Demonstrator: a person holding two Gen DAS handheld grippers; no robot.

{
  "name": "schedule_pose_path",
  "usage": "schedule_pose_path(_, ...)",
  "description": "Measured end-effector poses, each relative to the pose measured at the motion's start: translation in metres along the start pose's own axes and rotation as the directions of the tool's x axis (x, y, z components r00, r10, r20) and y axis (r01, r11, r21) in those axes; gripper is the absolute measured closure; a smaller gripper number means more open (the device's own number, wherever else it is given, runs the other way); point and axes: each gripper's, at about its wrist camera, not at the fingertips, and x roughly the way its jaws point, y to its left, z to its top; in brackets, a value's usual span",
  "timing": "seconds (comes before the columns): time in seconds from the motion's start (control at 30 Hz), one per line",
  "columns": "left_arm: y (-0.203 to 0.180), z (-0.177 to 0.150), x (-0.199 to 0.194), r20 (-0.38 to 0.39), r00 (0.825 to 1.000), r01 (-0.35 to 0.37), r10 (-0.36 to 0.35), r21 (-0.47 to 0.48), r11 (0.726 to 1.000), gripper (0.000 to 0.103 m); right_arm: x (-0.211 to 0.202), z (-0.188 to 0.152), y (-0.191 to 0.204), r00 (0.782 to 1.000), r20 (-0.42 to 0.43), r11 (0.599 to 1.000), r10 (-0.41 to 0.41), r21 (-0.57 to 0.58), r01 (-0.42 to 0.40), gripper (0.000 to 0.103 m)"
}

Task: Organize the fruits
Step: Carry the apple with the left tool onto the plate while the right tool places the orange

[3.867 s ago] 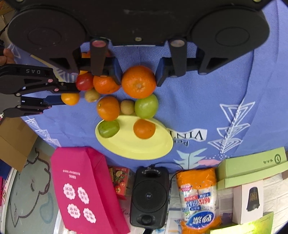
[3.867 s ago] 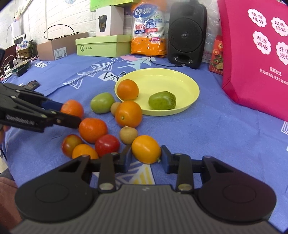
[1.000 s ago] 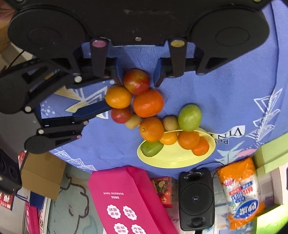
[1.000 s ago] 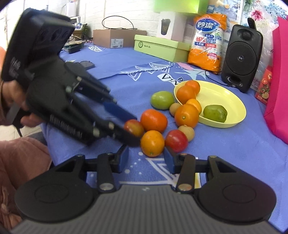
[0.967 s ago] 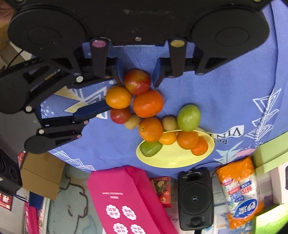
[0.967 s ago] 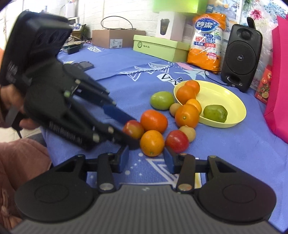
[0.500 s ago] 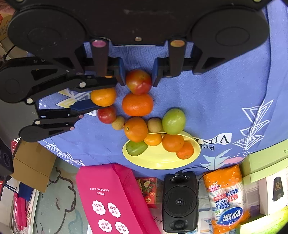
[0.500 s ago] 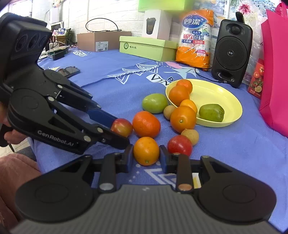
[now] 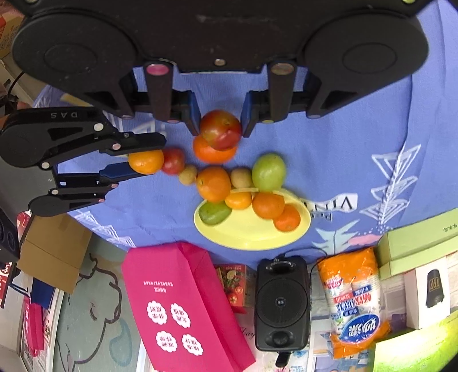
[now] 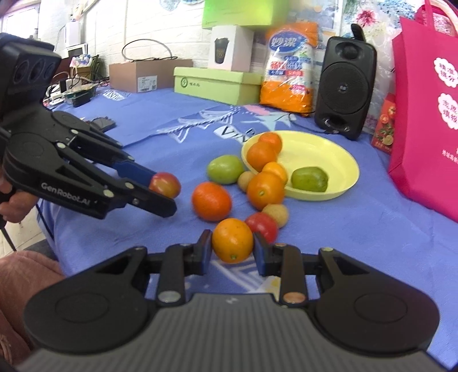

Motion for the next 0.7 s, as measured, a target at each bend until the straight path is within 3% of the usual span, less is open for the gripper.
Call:
schedule_pose_path(0.33, 0.016, 0.074, 0.048, 0.040, 0.998, -0.043, 0.042, 0.021, 0.999, 0.073, 0.029, 0.049, -0.053, 0.992, 0.051, 0.993, -0.113, 0.049, 0.111, 0.074)
schedule_pose_path(0.53, 0.028, 0.113, 0.104, 0.002, 0.997, -0.072, 0.072, 0.019, 0.997, 0.073, 0.068, 0.072, -0.093, 0.988, 0.015, 0.981, -0.155, 0.119, 0.152, 0.074)
schedule_pose_path(0.7, 0.037, 0.122, 0.143, -0.057, 0.994, -0.093, 0.093, 0.006, 0.996, 0.072, 0.098, 0.079, -0.108, 0.985, -0.026, 0.974, -0.173, 0.144, 0.175, 0.073)
